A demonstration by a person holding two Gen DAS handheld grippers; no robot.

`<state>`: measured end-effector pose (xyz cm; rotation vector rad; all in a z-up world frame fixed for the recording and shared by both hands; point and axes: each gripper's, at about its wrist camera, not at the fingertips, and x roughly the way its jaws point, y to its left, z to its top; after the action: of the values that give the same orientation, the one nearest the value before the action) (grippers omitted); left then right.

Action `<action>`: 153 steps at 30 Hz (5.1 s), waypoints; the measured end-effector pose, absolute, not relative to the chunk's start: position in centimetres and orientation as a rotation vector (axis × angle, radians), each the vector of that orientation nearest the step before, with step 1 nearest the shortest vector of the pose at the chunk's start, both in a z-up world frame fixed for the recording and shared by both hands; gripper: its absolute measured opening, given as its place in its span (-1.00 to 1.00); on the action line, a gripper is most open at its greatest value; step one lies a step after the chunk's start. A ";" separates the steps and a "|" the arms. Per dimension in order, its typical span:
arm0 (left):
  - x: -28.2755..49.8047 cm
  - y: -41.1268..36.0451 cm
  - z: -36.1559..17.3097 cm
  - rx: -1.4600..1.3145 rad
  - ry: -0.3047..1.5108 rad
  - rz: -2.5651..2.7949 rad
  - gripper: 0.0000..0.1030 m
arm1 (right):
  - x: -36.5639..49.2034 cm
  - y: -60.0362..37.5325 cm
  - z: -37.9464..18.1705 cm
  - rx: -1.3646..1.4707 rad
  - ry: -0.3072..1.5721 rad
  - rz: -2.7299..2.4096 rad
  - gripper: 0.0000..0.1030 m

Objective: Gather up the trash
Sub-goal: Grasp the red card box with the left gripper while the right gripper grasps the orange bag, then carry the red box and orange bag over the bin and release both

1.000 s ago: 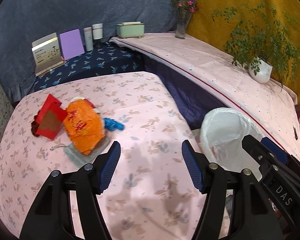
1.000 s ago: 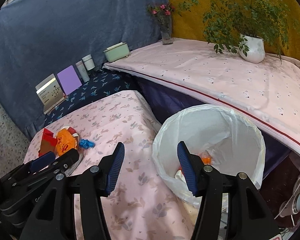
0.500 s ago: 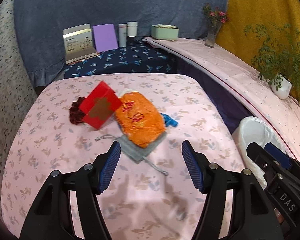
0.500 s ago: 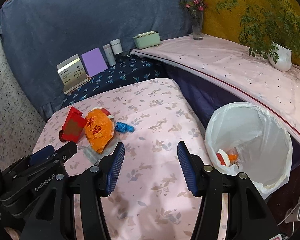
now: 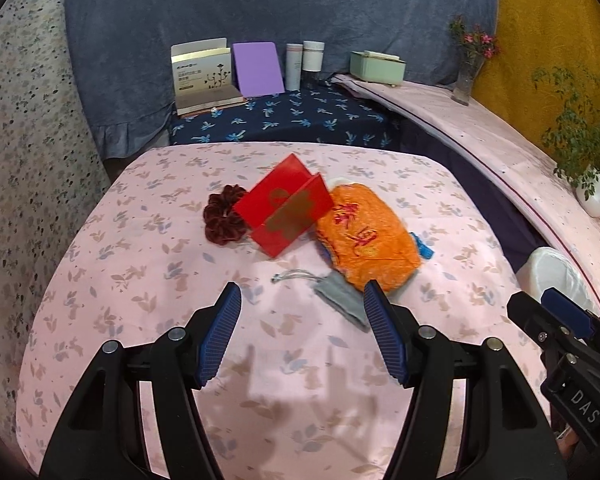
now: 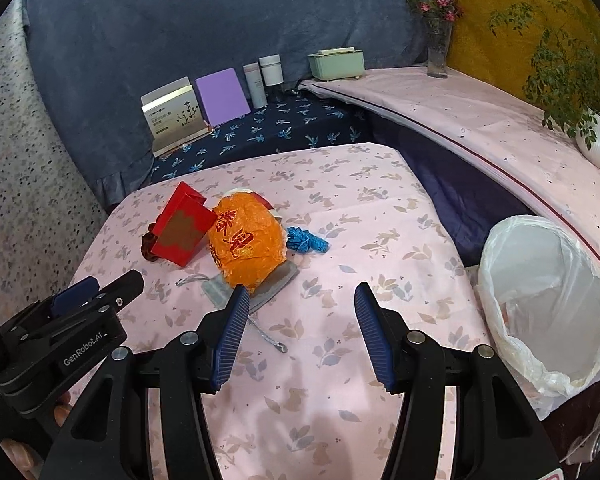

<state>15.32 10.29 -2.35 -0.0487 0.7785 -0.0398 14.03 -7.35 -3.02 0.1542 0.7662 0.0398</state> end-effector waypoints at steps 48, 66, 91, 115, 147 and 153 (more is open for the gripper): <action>21.5 7.7 -4.2 -0.058 0.829 -0.202 -0.92 | 21.0 -5.0 -6.9 0.185 0.841 0.124 -0.88; 14.7 1.1 0.9 -0.051 0.764 -0.342 -0.92 | 12.3 -15.0 -0.5 0.283 0.666 -0.016 -0.88; 10.8 -16.3 -0.4 0.167 0.789 -0.603 -0.92 | 5.1 -29.9 -2.7 0.435 0.635 -0.260 -0.88; 11.4 -24.0 -3.3 0.208 0.828 -0.713 0.05 | 3.6 -36.2 -5.2 0.497 0.659 -0.372 -0.89; 13.8 -15.0 -2.9 0.102 0.833 -0.483 0.25 | 7.0 -30.5 -3.5 0.431 0.645 -0.285 -0.27; 13.7 -12.3 -2.8 0.074 0.830 -0.439 0.25 | 7.2 -28.1 -3.1 0.403 0.655 -0.247 -0.27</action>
<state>13.73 -12.25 -2.79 0.0741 0.8305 -0.4387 7.19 -28.09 -3.12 0.4028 0.6548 -0.2468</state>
